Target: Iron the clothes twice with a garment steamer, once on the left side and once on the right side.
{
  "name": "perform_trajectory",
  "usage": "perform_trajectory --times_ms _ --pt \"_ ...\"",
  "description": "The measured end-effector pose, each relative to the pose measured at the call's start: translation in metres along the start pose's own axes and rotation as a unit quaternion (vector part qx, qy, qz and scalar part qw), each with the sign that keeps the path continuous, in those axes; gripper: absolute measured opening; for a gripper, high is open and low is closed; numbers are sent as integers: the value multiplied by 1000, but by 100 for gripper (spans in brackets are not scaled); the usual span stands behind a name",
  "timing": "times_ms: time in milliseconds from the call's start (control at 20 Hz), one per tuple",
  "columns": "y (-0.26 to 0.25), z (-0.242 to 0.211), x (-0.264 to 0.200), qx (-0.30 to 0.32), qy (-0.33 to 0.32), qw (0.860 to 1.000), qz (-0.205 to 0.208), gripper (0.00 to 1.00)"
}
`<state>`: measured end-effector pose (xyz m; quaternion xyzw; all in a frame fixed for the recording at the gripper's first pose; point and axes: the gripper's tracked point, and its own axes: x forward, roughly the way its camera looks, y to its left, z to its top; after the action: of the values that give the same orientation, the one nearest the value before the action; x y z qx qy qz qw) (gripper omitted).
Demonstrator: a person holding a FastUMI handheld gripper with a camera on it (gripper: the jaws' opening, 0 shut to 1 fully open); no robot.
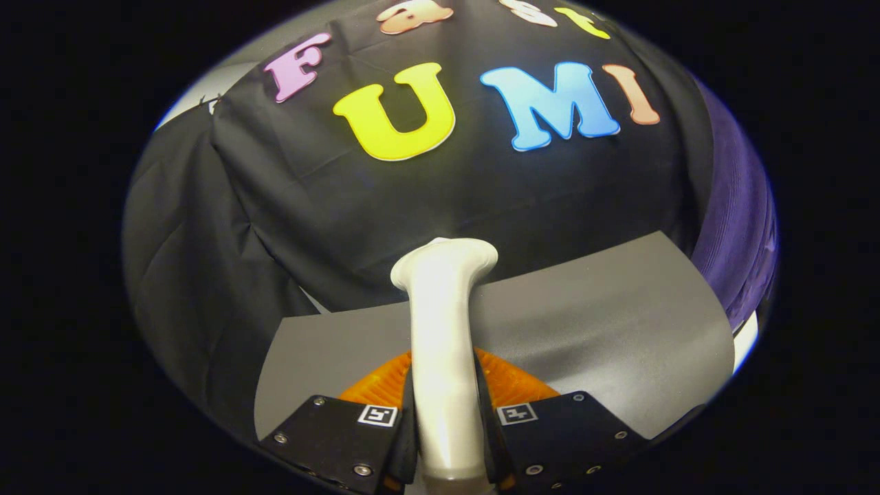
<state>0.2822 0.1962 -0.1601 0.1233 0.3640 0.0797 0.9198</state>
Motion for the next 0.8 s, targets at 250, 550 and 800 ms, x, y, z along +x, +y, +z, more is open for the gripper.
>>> perform_trajectory --times_ms 250,550,800 --pt "5 12 -35 -23 -54 998 25 38" --pt "-49 17 -134 -30 -139 990 5 38" --pt "-99 32 -208 -39 -195 980 -16 38"
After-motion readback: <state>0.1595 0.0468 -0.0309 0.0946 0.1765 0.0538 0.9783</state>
